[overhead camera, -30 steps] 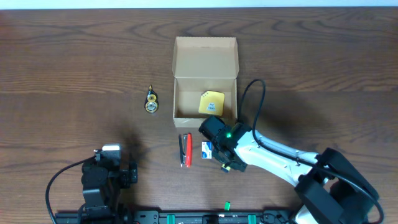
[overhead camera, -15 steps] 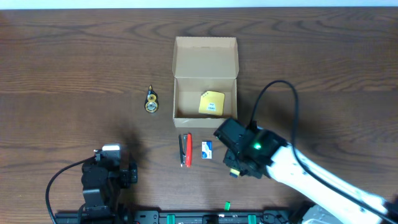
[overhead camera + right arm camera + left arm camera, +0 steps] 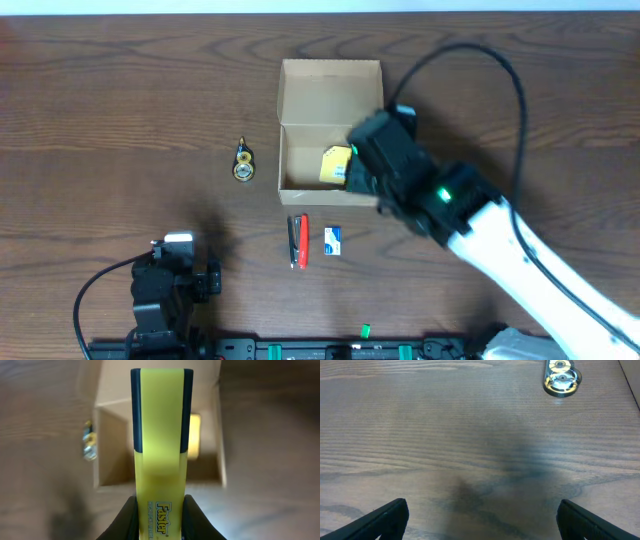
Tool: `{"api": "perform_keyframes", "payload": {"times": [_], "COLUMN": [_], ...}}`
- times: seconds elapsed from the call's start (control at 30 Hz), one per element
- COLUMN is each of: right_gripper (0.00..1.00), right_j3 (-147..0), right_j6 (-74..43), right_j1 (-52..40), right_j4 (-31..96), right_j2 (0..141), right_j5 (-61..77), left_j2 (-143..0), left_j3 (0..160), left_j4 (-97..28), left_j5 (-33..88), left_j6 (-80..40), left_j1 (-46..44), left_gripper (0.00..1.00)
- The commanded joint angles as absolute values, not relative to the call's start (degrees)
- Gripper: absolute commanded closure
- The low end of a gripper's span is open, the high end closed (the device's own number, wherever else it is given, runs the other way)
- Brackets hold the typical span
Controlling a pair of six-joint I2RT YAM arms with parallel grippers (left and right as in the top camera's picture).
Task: Pack container
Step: 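Place the highlighter into the box and open the right gripper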
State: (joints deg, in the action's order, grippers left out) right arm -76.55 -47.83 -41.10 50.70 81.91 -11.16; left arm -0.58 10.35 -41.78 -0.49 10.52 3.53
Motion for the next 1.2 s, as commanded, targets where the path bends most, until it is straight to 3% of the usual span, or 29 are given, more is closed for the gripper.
{"api": "perform_keyframes", "payload": {"times": [0.0,0.23,0.67,1.0,1.17], "right_gripper": [0.83,0.84,0.84,0.55,0.54], "right_j3": [-79.0,-80.7,-80.7,-80.7,-81.1], "right_j6": [-40.8,-38.0,-37.4,-37.2,-36.1], "right_j1": [-38.5,-37.1,-37.1,-37.1,-37.2], "right_j4": [50.1,49.5,48.1,47.1,45.8], "right_j2": [88.5,99.4,105.1,105.1,104.9], "right_j5": [-11.9,-11.1,-11.2,-12.0,-12.2], "left_j2": [-0.3,-0.3,-0.3,-0.3,-0.3], "left_j3": [9.4,9.4,9.4,9.4,9.3], "left_j4": [-42.4,-42.4,-42.4,-42.4,-42.4], "left_j5": [-1.5,-1.5,-1.5,-1.5,-1.5], "left_j6": [10.1,10.1,10.1,10.1,10.1], "left_j1": [3.3,3.3,3.3,3.3,3.3], "left_gripper": [0.05,0.05,0.05,0.05,0.05]}}
